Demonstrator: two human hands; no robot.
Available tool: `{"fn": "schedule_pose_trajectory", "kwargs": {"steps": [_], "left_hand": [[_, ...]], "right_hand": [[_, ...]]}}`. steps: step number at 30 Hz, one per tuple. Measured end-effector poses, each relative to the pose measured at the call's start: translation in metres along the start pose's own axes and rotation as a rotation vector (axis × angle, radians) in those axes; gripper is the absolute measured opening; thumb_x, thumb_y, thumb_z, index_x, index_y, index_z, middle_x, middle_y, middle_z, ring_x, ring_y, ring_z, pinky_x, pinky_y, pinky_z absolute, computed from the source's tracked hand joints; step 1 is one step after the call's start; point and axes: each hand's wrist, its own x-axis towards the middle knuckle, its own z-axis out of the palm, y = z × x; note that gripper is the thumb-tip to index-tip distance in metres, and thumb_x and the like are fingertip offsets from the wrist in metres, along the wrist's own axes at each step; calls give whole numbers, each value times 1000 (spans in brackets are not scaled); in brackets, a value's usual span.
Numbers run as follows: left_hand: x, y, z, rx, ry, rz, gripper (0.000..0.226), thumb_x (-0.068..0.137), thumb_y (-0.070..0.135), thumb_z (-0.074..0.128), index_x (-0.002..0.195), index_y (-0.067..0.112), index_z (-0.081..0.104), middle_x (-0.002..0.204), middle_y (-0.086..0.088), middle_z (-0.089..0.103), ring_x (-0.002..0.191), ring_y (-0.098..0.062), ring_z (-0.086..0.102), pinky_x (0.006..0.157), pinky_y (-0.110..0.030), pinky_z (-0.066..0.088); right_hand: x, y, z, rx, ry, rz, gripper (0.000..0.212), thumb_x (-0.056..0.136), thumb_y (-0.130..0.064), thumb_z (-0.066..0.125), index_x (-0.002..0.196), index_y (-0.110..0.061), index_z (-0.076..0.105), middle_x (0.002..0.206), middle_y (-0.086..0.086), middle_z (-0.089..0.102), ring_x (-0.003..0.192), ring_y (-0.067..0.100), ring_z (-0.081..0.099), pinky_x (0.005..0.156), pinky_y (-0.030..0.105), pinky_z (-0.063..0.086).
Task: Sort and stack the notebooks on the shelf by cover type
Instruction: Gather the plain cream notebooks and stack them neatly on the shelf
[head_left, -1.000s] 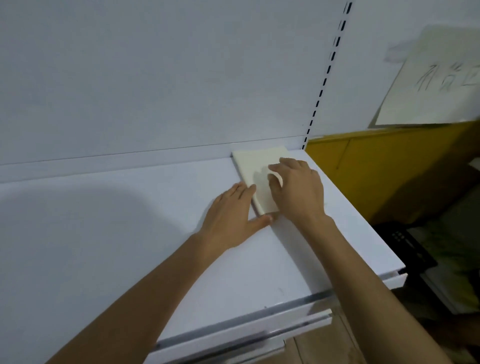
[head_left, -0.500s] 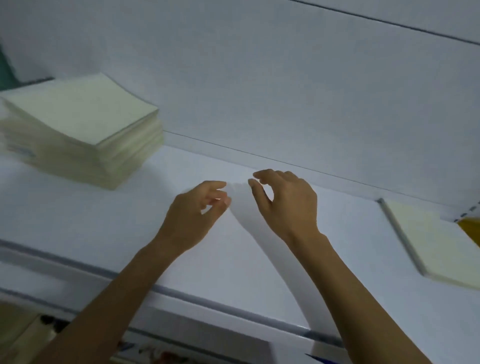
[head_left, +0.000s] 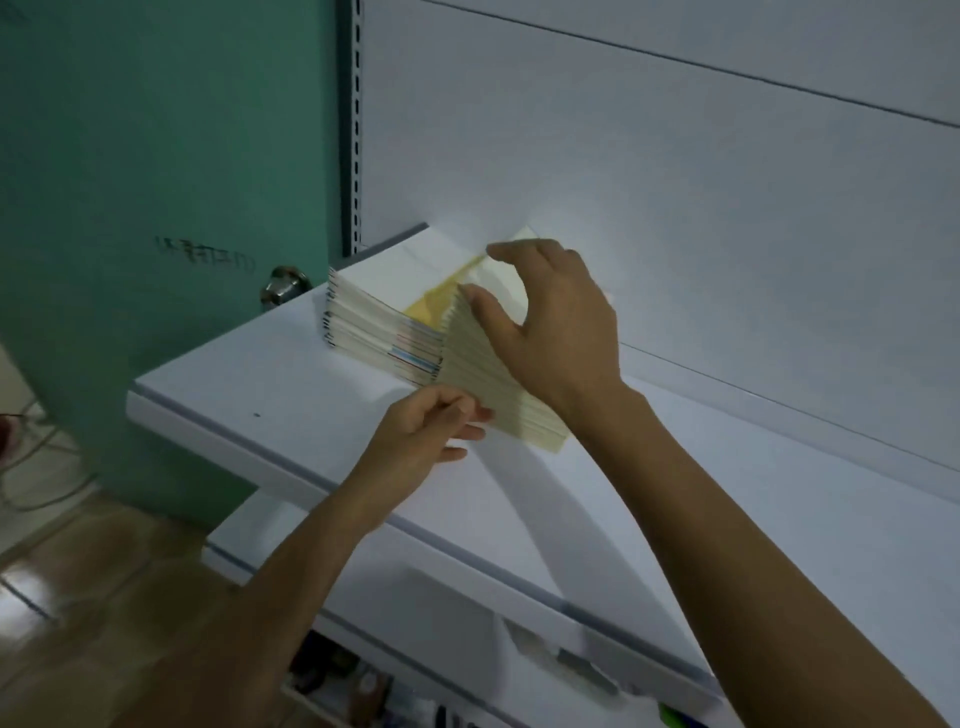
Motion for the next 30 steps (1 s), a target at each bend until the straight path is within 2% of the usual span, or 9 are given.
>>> {"fn": "schedule_pose_trajectory", "kwargs": {"steps": [2,4,7,10,12,15,21,26,30], "left_hand": [[2,-1,-2,-98,4,-21,16,97,25,49,99,17,63,97,5,74,90,-13,69,73,-18,54],[2,-4,-2,-165,29,-32,14,97,21,51,95,18,64,95,4,74,90,-13,69,74,-17,53],[2,-6,-3,-223,36,-45,13,96,21,52,93,20,65,93,2,74,91,-14,69,76,-18,53],[1,-6,-5,-248,21,-22,17,89,33,59,96,19,64,94,0,74,91,-14,69,76,-18,53],[1,-4,-6,-269,3,-2,37,75,50,63,97,20,63,95,0,74,92,-14,69,77,-19,54],[3,-2,-9,-310,-33,-8,62,60,70,58,102,26,61,95,2,74,91,-14,70,74,-20,55],[5,7,-15,-438,-191,-104,60,64,68,67,109,30,61,102,7,73,97,-11,68,72,-26,56],[-3,-2,-4,-97,-138,-21,15,89,42,58,103,37,60,93,12,71,84,-3,68,60,-15,51],[-7,-7,-7,-190,22,34,11,94,33,52,100,33,61,78,16,71,72,0,67,51,-16,49]], "right_hand": [[16,6,17,-116,-206,106,74,86,-62,51,143,-17,37,148,9,40,134,26,37,101,40,37],[21,18,26,-171,-432,256,99,79,-74,49,150,-13,17,156,13,23,142,29,24,110,47,28],[7,31,36,-208,-612,317,107,78,-77,45,152,-11,5,158,13,16,144,28,19,114,46,24],[-12,35,36,-302,-540,263,85,91,-64,38,152,-14,7,159,11,14,145,26,16,115,42,19],[-25,32,30,-311,-497,217,69,98,-48,37,153,-18,9,158,10,17,145,27,18,115,41,19],[-57,19,23,-307,-413,130,65,98,-33,43,153,-20,11,157,13,19,145,31,17,116,43,16],[-104,5,24,-505,-280,-119,62,92,-19,58,147,-12,31,148,27,32,137,44,30,111,53,26],[-117,10,21,-455,-386,-171,62,95,-32,53,149,-12,28,153,24,24,142,41,20,112,55,27],[-103,9,5,-331,-452,-196,77,90,-66,35,149,-17,29,158,10,20,146,26,15,119,46,16]]}}
